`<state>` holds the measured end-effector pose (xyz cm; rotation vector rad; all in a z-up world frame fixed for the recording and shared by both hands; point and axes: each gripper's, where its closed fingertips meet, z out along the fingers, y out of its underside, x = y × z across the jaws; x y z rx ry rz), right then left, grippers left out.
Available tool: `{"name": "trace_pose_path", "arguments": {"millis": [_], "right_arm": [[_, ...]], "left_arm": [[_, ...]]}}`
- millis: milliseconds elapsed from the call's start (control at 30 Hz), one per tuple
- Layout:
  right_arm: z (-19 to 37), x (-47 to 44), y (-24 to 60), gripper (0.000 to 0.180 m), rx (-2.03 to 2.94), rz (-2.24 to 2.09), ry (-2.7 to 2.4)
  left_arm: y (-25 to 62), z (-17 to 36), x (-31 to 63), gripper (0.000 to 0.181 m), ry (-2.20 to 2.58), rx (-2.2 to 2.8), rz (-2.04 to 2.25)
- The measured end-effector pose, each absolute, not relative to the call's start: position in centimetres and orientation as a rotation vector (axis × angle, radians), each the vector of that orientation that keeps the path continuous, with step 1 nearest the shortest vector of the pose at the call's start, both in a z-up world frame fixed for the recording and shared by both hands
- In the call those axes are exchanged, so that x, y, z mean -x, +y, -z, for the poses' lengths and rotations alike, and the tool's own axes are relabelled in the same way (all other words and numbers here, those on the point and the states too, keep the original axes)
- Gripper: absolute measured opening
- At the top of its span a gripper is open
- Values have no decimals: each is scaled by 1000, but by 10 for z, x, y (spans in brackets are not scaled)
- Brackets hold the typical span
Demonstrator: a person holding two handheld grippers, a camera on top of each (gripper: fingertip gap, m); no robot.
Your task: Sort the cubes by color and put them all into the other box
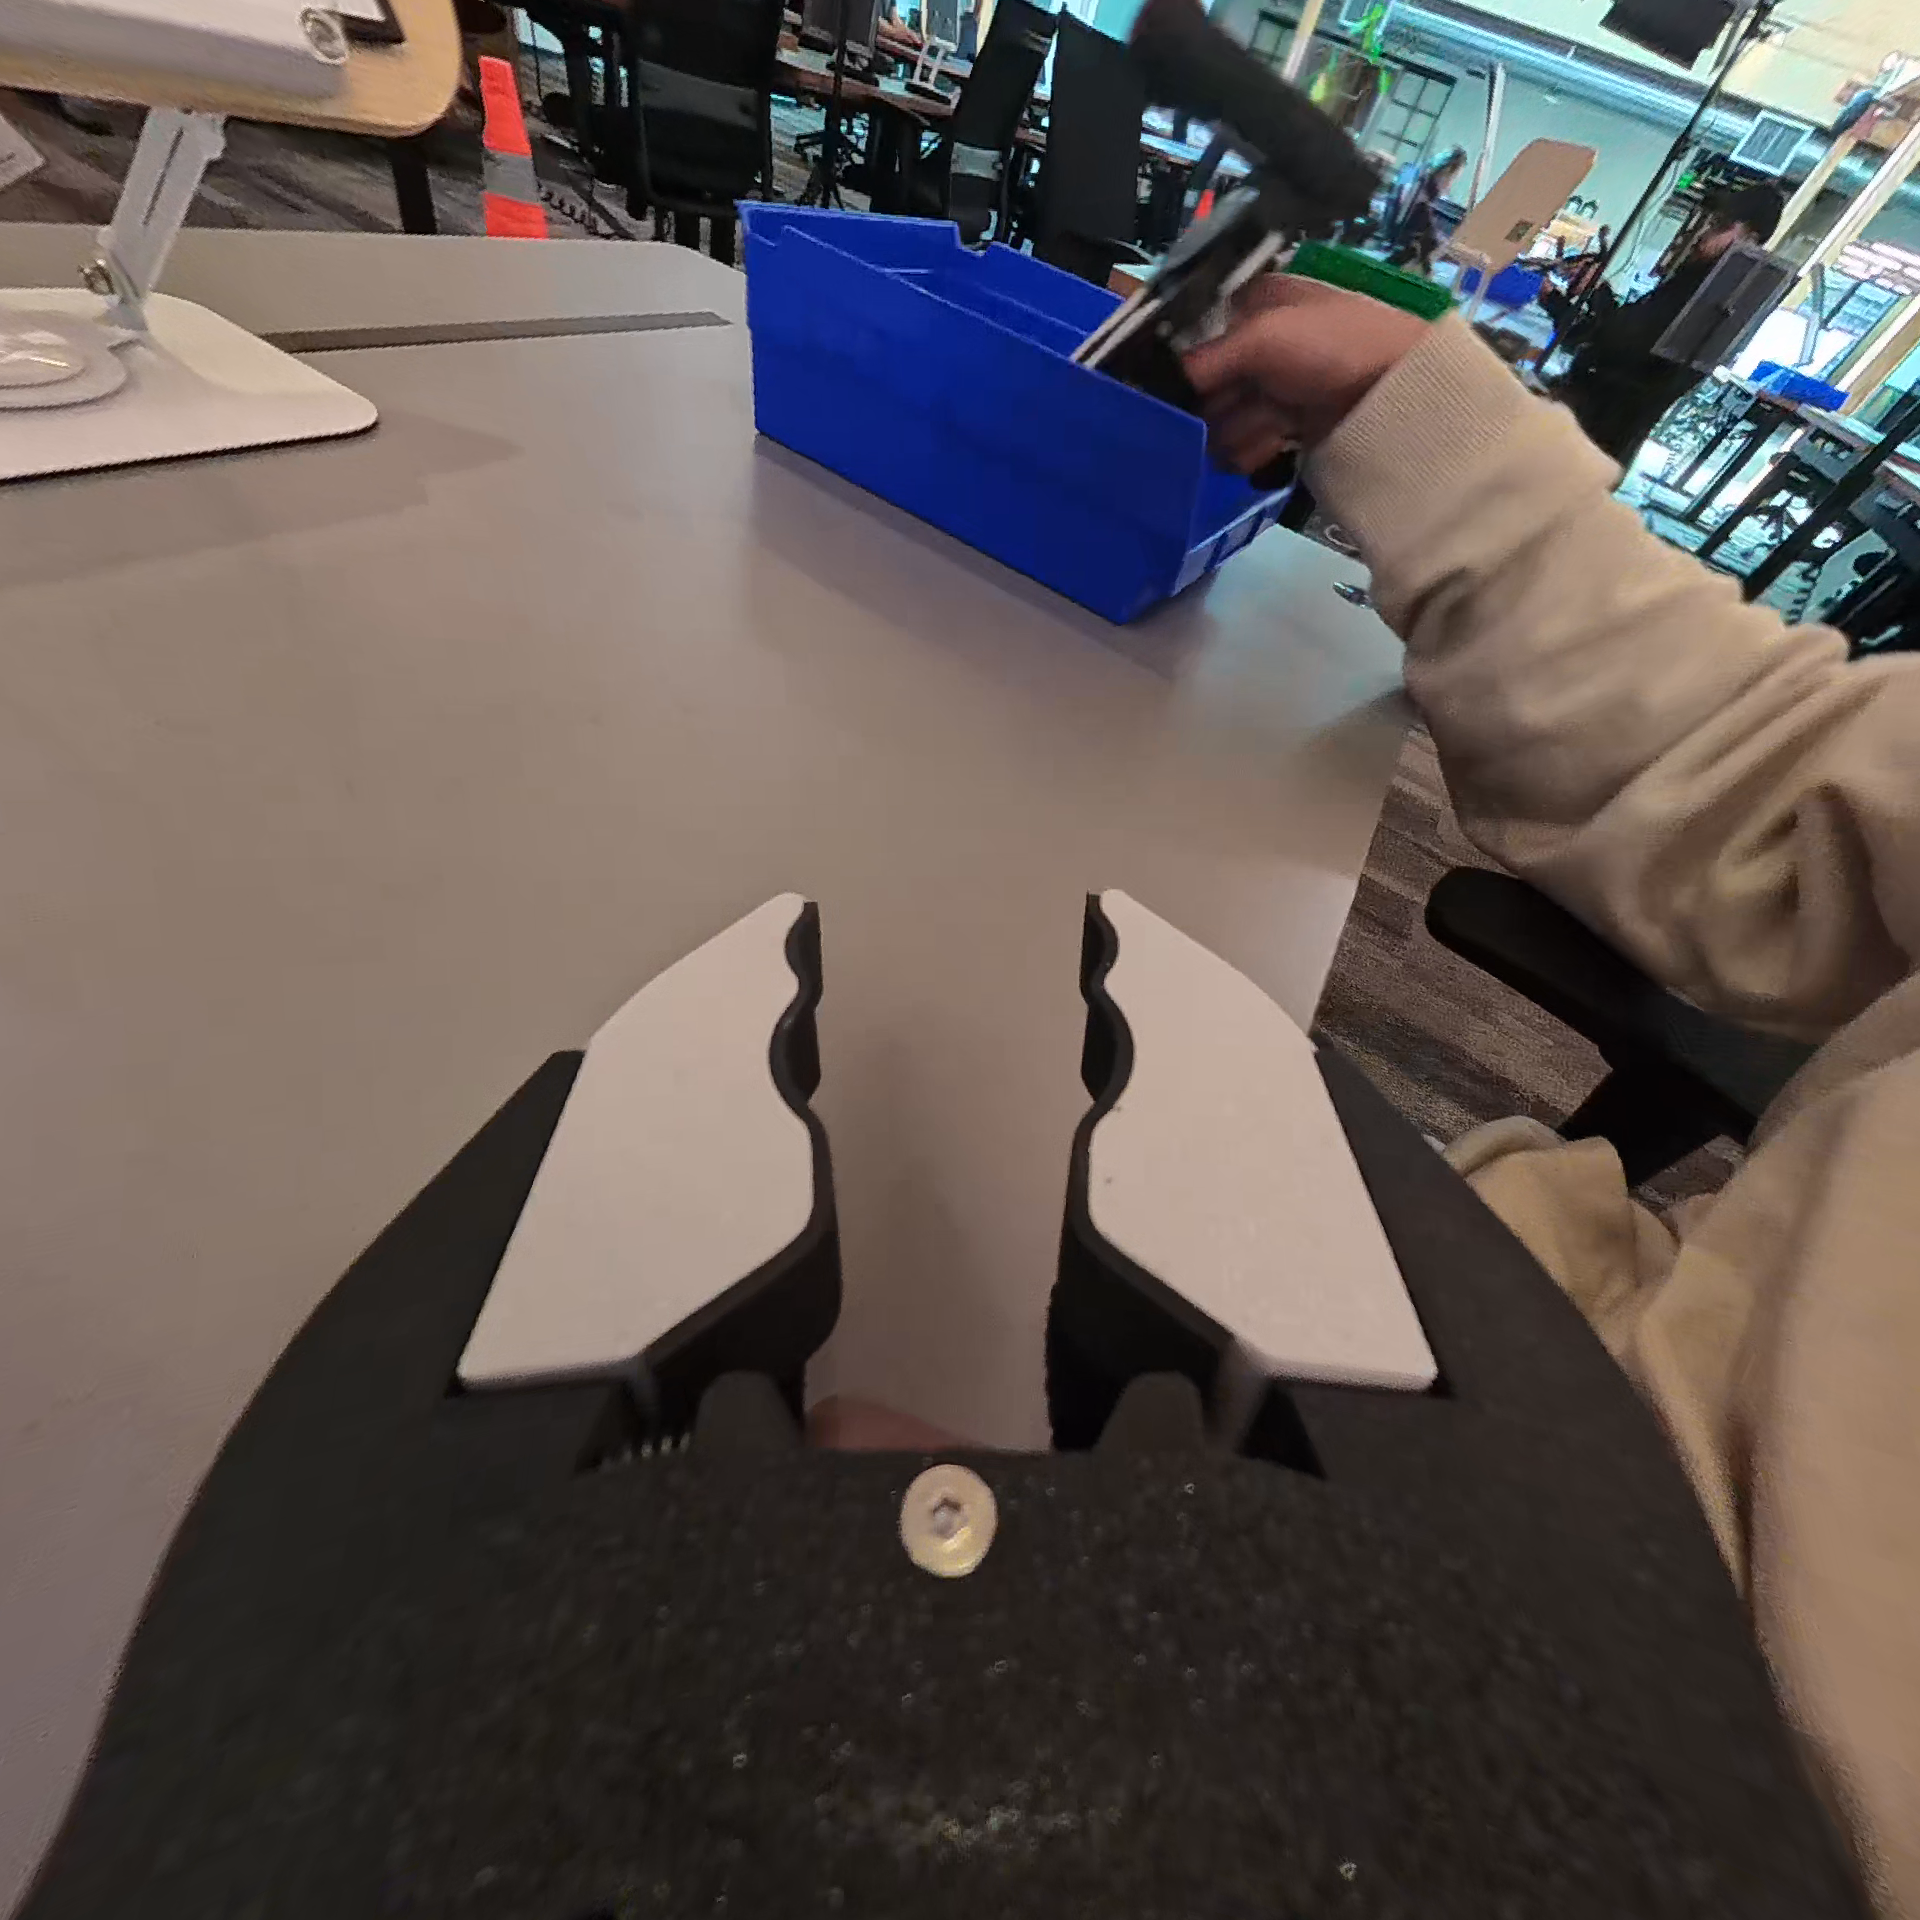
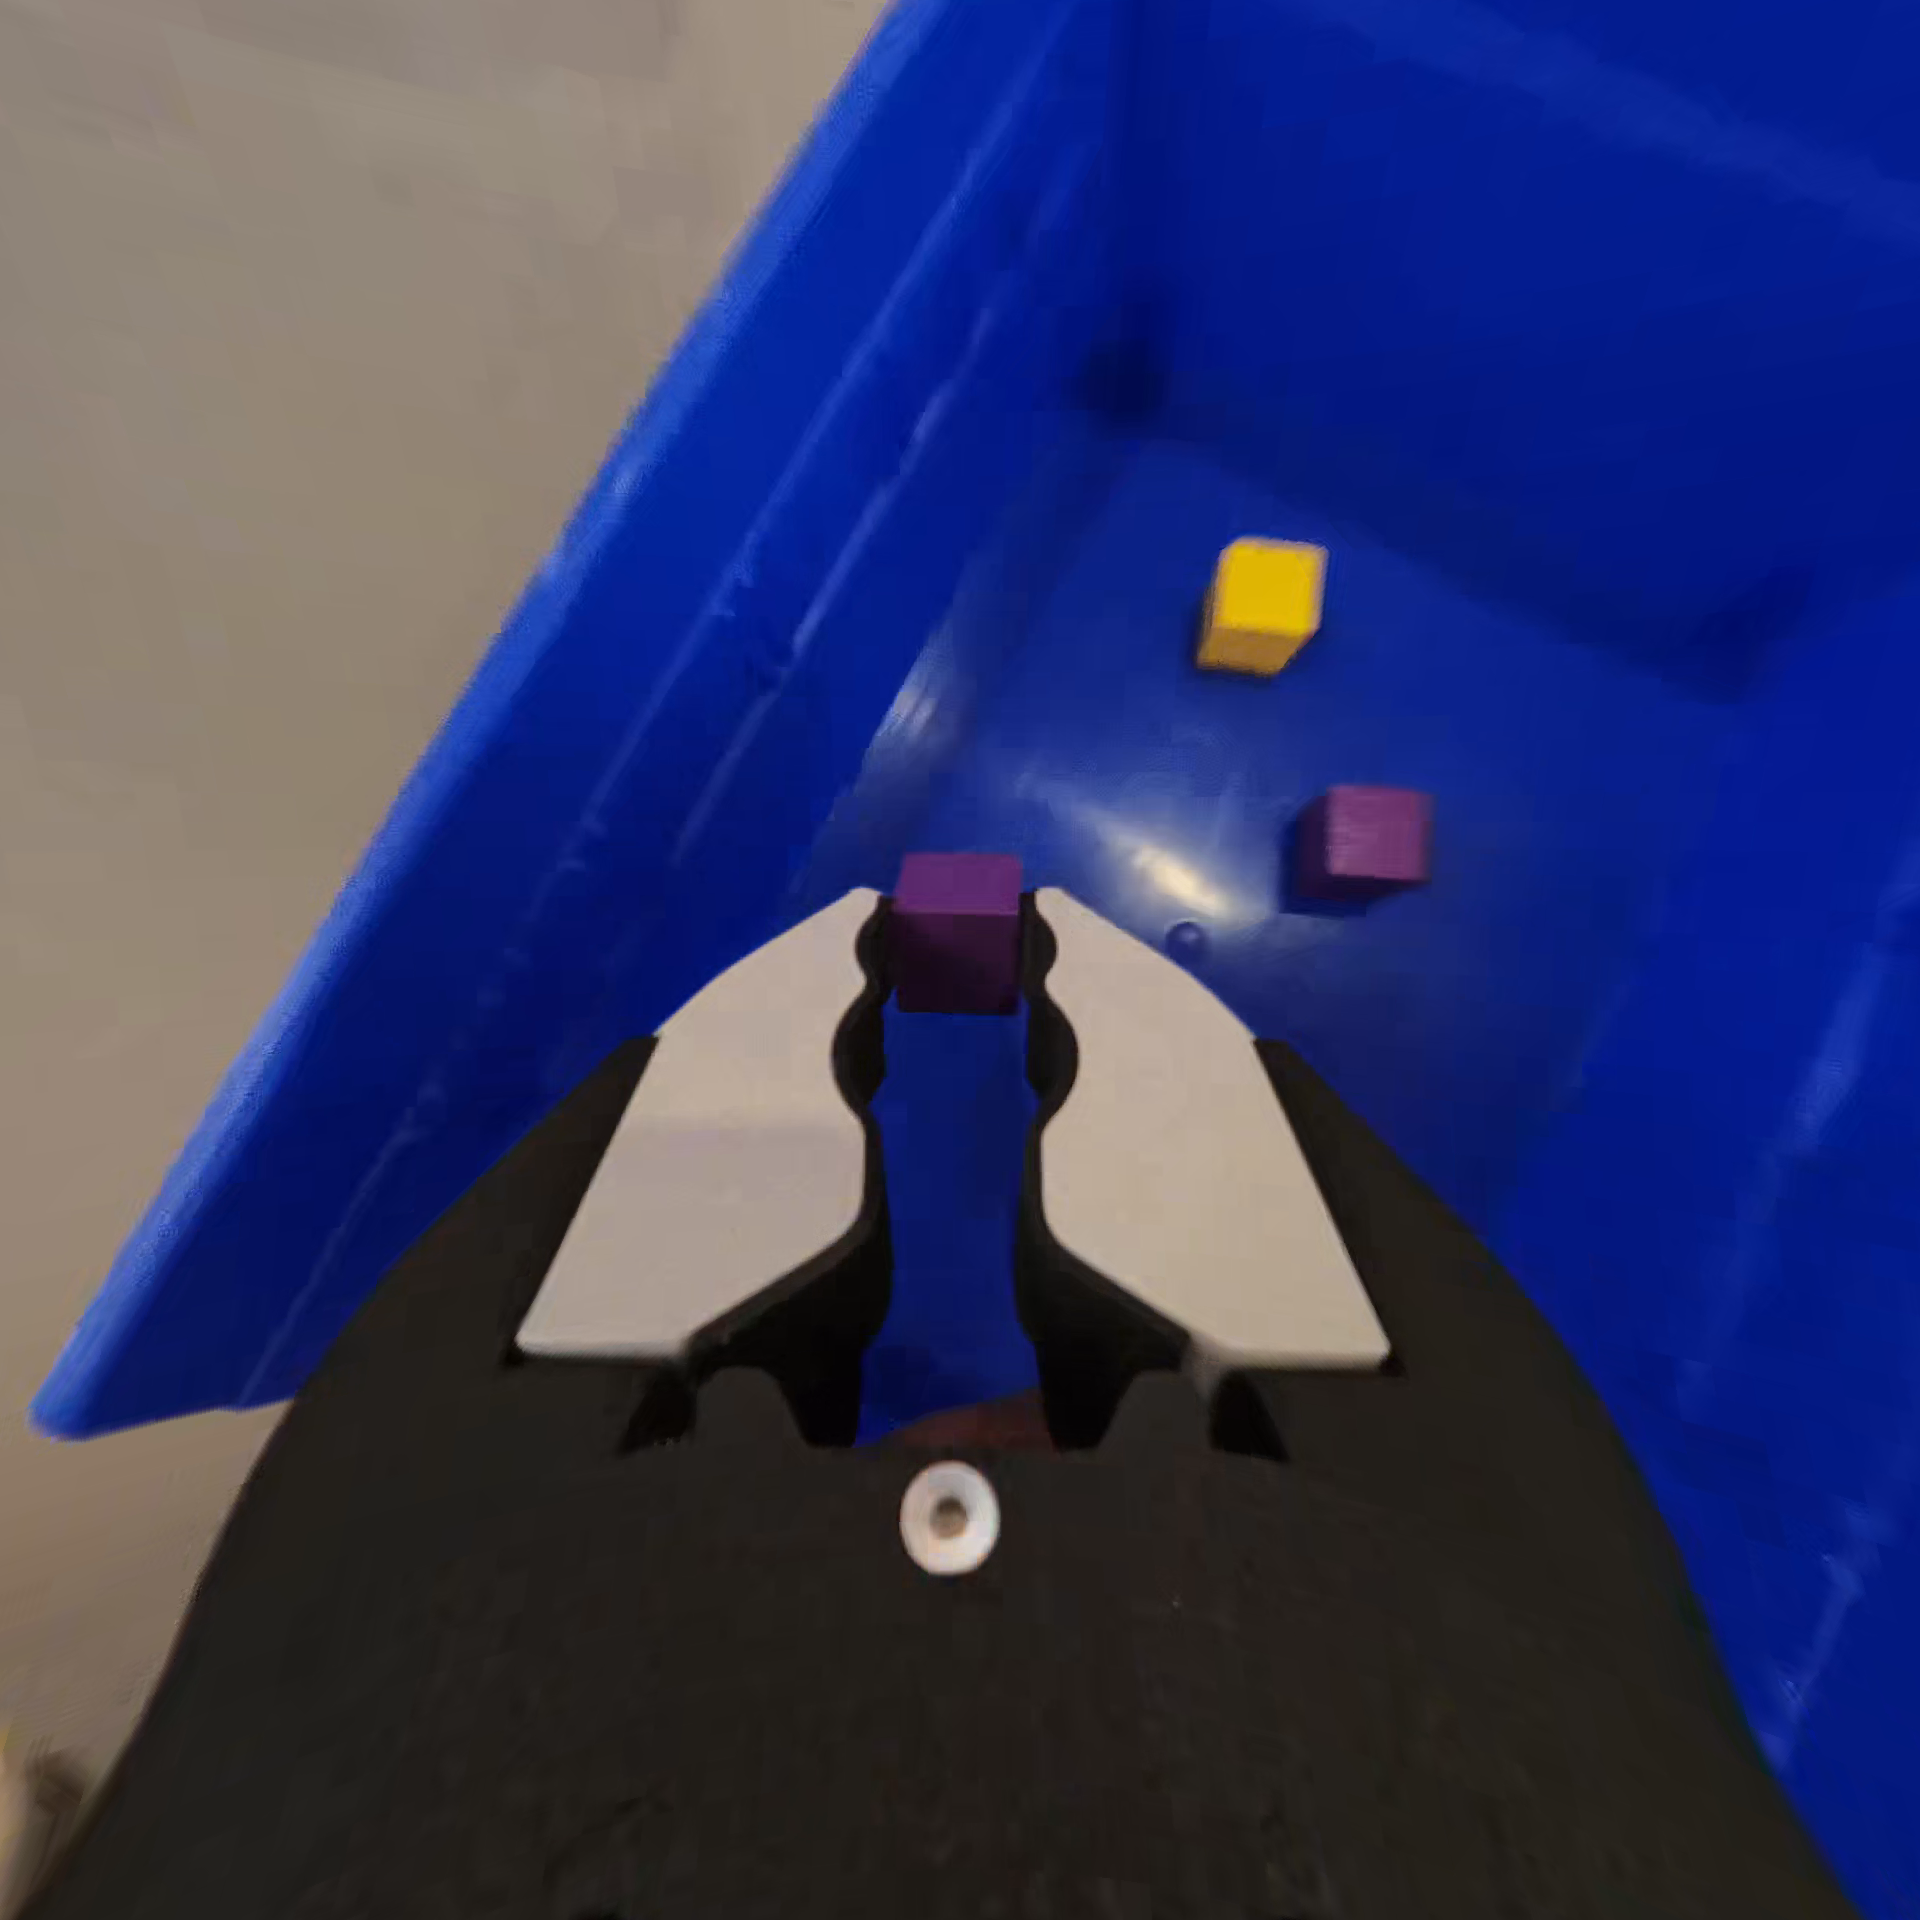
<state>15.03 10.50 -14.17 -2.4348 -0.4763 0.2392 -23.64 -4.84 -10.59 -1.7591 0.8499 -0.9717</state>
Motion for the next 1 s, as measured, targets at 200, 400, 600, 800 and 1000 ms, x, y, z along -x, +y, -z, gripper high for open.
{"name": "trace_pose_path", "arguments": {"millis": [200, 400, 600, 800, 1000], "right_arm": [[172, -132, 52, 23, 2725, -238, -1018], [147, -143, 51, 40, 2619, -141, -962], [26, -93, 55, 39, 1934, -233, -414], [55, 75, -20, 33, 1606, -659, -474], [91, 116, -29, 32, 1631, -470, -742]], "left_arm": [[-57, 108, 241, 48, 898, 1745, 909], [-52, 108, 241, 49, 858, 1767, 963], [-21, 112, 264, 48, 714, 1848, 739], [-7, 118, 278, 48, 640, 1899, 595], [-26, 102, 286, 48, 708, 1887, 542]]}}
